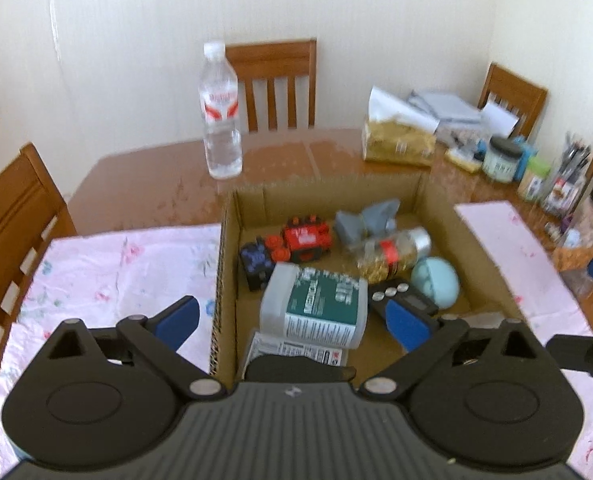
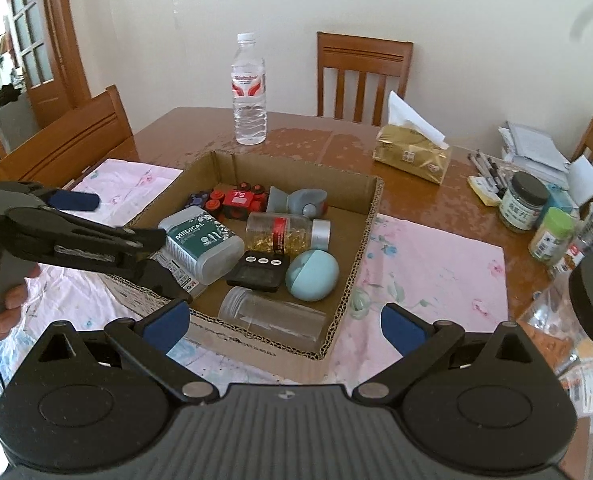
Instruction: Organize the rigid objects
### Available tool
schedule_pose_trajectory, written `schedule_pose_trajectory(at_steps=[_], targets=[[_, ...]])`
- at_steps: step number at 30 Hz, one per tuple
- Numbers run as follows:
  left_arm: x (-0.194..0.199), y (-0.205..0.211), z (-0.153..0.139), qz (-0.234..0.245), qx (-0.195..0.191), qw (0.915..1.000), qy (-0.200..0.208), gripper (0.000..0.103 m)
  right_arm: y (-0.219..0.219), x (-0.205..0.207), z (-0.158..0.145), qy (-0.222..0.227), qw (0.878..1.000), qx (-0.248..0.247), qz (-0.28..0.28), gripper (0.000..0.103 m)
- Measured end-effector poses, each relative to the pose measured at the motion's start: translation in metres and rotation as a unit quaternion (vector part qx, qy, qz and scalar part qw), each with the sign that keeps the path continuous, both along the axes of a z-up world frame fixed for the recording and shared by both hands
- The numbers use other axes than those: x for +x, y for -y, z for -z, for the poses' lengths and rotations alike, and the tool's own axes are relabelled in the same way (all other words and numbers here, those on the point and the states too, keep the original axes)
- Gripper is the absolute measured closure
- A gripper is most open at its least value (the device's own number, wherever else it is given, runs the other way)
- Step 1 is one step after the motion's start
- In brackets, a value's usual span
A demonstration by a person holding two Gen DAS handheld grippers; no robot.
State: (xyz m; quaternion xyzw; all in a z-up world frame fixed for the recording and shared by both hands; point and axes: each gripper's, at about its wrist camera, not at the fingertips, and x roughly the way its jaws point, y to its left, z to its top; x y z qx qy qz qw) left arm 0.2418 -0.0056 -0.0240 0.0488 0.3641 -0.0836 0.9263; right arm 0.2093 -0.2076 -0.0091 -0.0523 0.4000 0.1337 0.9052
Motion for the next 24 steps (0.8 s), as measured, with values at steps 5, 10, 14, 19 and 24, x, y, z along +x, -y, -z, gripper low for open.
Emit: schedule_pose_trajectory(at_steps=[5, 10, 14, 19, 24], targets=[[-0.016, -0.008, -0.017, 0.002, -0.004, 0.9999, 0.011, 0.003, -0.008, -0.007, -0.008, -0.006, 0.999, -0.011, 0.036, 0.0], [-0.031, -0.006, -0.023, 0.006, 0.001, 0.9997, -0.026, 0.003, -0.018, -0.011, -0.009, -0.021, 0.996, -0.022, 0.087, 0.0], [-0.042, -0.004, -0.026, -0.009, 0.012, 0.9988, -0.047, 0.003, -0.024, -0.015, -0.01, -0.037, 0.992, -0.018, 0.118, 0.0], [-0.05, -0.008, -0.032, -0.019, 0.019, 0.9975, -0.065, 0.003, -0.034, -0.021, -0.014, -0.045, 0.99, -0.022, 0.13, 0.0], [-0.052, -0.014, -0.038, -0.027, 0.019, 0.9972, -0.067, 0.003, -0.04, -0.023, -0.016, -0.048, 0.99, -0.025, 0.134, 0.0]])
